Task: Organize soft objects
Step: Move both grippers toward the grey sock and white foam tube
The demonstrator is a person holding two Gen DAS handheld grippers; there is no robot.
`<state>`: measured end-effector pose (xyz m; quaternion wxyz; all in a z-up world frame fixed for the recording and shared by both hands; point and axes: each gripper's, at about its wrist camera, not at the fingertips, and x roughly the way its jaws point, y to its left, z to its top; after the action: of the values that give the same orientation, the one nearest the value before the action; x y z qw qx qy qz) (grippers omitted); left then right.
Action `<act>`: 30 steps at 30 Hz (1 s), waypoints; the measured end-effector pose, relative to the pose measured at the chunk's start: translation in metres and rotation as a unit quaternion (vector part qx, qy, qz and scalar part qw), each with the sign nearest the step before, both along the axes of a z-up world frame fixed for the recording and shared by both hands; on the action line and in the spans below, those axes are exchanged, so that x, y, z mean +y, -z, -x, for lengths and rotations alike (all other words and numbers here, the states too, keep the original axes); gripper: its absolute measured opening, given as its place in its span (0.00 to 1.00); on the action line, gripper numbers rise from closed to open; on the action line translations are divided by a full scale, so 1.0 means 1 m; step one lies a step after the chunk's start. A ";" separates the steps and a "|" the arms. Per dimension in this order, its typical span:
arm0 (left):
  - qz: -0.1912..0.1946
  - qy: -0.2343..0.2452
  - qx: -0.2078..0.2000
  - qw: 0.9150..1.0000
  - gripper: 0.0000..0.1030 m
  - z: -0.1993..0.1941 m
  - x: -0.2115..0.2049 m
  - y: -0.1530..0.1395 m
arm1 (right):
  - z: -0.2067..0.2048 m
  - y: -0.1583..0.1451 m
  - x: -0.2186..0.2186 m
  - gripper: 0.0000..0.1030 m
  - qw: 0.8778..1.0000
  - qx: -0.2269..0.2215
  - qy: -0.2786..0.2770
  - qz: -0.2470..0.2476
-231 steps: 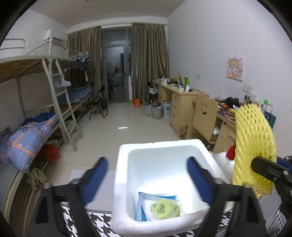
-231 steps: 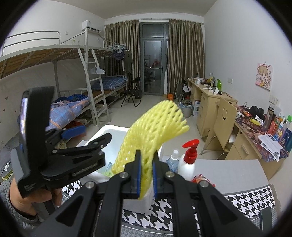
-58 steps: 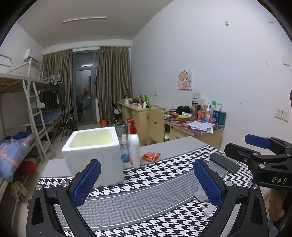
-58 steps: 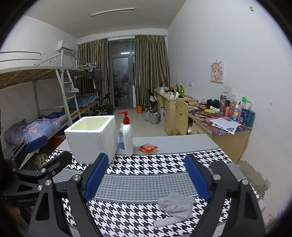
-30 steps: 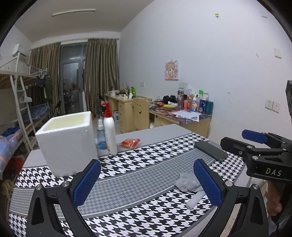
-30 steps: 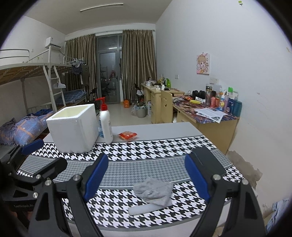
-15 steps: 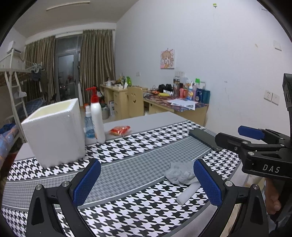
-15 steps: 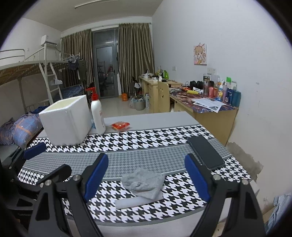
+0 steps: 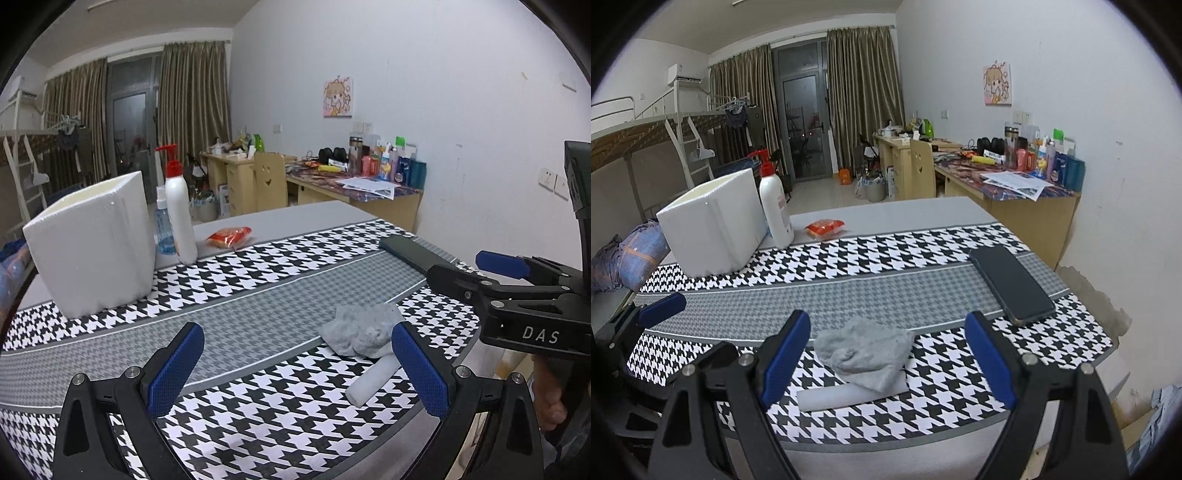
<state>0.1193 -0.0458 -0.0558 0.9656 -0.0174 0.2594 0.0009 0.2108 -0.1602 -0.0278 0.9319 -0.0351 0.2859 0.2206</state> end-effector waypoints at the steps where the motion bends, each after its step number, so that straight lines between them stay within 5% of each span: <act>1: -0.001 0.000 0.001 1.000 0.99 0.000 -0.001 0.001 | -0.001 0.001 -0.001 0.86 1.000 0.001 0.000 0.001; 30: 0.016 0.009 0.086 0.996 0.99 -0.038 -0.013 0.046 | -0.046 0.050 0.011 0.86 0.996 0.076 -0.035 0.030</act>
<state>0.1578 -0.0585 -0.1023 0.9393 -0.0300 0.3415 -0.0100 0.2572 -0.1489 -0.0775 0.8977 -0.0567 0.3607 0.2464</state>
